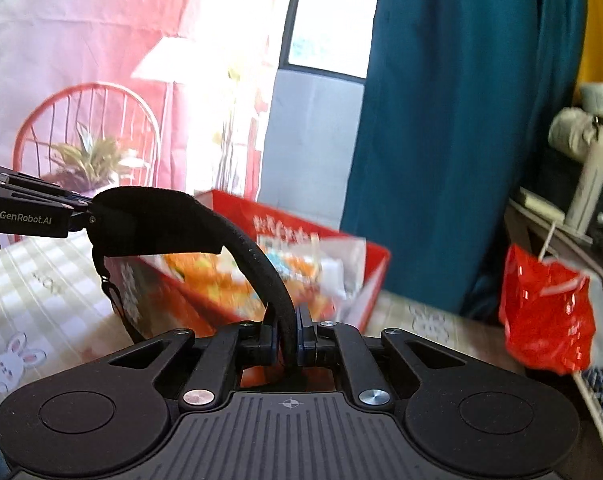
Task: Organize soft objects
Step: 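Lift the black eye mask with the right tool toward the red box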
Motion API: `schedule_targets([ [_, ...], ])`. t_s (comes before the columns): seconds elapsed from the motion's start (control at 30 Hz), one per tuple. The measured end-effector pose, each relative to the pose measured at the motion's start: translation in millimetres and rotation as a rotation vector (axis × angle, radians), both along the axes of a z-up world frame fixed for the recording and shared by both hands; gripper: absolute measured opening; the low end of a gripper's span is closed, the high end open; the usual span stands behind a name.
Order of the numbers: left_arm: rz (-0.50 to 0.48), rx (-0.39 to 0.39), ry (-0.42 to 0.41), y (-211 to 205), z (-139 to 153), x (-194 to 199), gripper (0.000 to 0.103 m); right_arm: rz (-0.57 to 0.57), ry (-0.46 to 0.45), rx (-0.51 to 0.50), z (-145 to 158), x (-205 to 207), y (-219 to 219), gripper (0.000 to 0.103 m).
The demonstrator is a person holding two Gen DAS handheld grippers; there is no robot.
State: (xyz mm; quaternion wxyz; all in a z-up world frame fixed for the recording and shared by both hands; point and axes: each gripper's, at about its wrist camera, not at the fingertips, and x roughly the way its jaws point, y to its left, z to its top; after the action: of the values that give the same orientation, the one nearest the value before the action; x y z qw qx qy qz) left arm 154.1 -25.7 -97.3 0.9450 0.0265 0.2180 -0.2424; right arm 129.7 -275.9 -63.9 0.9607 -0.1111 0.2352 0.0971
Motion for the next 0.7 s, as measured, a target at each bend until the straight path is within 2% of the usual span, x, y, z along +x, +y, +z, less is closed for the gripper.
schedule_targets([
  [0.27, 0.039, -0.030, -0.020, 11, 16, 7, 0.009, 0.029, -0.038, -0.018, 27, 10, 15, 0.007],
  [0.7, 0.076, -0.042, -0.042, 13, 29, 44, 0.009, 0.041, -0.056, 0.009, 37, 50, 20, 0.007],
])
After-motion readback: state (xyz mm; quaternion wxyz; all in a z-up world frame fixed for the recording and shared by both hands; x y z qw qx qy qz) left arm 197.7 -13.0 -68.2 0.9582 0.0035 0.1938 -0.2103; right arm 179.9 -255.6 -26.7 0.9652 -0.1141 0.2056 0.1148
